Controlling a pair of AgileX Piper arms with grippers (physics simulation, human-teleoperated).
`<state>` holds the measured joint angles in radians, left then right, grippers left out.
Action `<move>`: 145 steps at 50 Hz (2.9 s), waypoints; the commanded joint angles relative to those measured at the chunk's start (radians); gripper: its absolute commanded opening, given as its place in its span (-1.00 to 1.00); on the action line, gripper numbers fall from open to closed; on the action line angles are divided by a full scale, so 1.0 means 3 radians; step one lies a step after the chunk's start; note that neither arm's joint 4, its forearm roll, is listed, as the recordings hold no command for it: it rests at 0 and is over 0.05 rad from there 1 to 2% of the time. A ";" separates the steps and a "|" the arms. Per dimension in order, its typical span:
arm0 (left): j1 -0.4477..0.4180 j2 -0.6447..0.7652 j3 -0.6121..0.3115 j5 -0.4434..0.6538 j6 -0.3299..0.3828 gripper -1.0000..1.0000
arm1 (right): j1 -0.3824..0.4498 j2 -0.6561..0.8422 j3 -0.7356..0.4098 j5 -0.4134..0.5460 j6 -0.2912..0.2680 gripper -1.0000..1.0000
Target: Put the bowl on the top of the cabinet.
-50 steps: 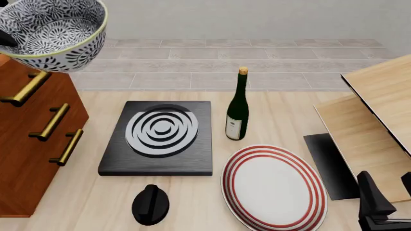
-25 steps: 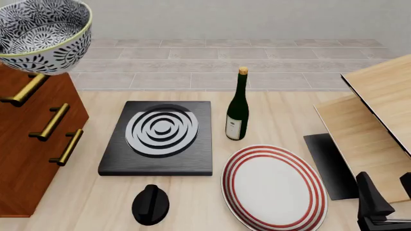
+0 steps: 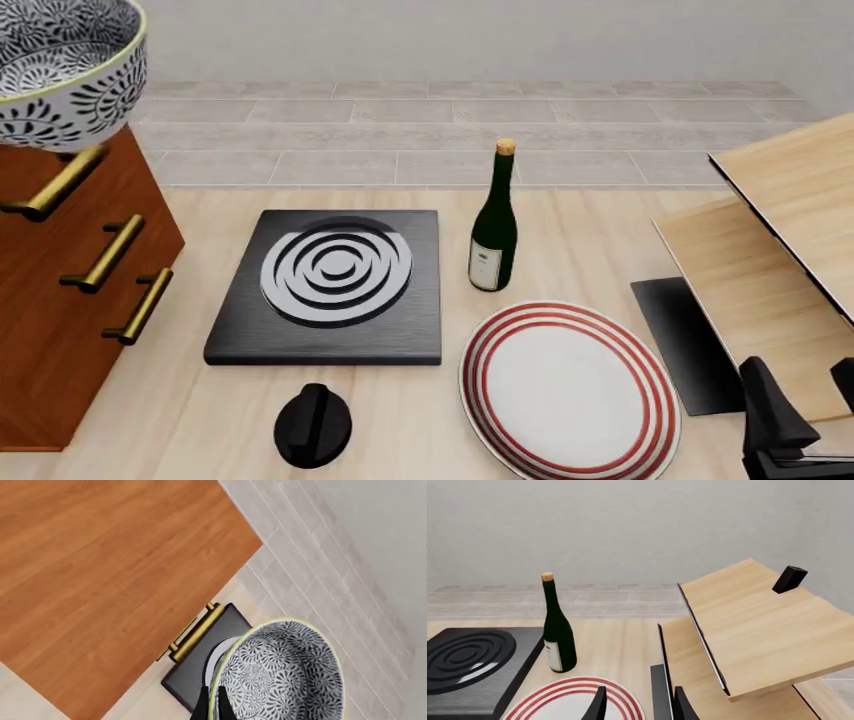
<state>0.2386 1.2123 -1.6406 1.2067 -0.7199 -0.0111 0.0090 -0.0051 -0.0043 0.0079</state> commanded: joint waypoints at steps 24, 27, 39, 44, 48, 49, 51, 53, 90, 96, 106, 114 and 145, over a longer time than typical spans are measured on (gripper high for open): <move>0.0413 -0.0040 -0.0086 0.0044 -0.0163 -1.00 | 0.0009 -0.0010 0.0002 0.0011 -0.0006 1.00; 0.0456 -0.0039 -0.0103 0.0044 -0.0169 -1.00 | 0.0009 -0.0006 0.0001 0.0008 -0.0004 1.00; 0.0616 -0.0032 -0.0136 0.0042 -0.0198 -1.00 | 0.0008 0.0000 -0.0011 0.0014 0.0001 1.00; 0.0698 -0.0029 -0.0157 0.0043 -0.0211 -1.00 | 0.0011 0.0009 -0.0011 0.0008 0.0000 1.00; 0.0768 -0.0034 -0.0173 0.0043 -0.0216 -1.00 | 0.0018 0.0018 -0.0008 -0.0001 -0.0003 1.00; 0.0783 -0.0034 -0.0169 0.0043 -0.0219 -1.00 | 0.0018 0.0017 -0.0008 0.0000 -0.0004 1.00; 0.0825 -0.0030 -0.0178 0.0043 -0.0224 -1.00 | 0.0017 0.0006 -0.0006 0.0008 -0.0006 1.00; 0.0860 -0.0024 -0.0185 0.0044 -0.0227 -1.00 | 0.0017 0.0003 -0.0006 0.0009 -0.0007 1.00; 0.1483 0.0110 -0.0259 0.0043 -0.0160 -1.00 | 0.0021 0.0016 -0.0027 0.0027 -0.0007 1.00; 0.1542 0.0122 -0.0220 0.0041 -0.0164 -1.00 | 0.0026 0.0019 -0.0014 0.0014 -0.0010 1.00; 0.1647 0.0155 -0.0211 0.0043 -0.0173 -1.00 | 0.0027 0.0009 -0.0018 0.0025 -0.0015 1.00; 0.1697 0.0183 -0.0200 0.0041 -0.0169 -1.00 | 0.0030 0.0010 -0.0023 0.0032 -0.0022 1.00; 0.1725 0.0185 -0.0003 -0.0037 -0.0168 -1.00 | 0.0030 0.0013 -0.0007 0.0005 -0.0028 1.00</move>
<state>0.7559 1.2720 -1.6619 1.2092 -0.7742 -0.0024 0.0114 -0.0081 0.0000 0.0004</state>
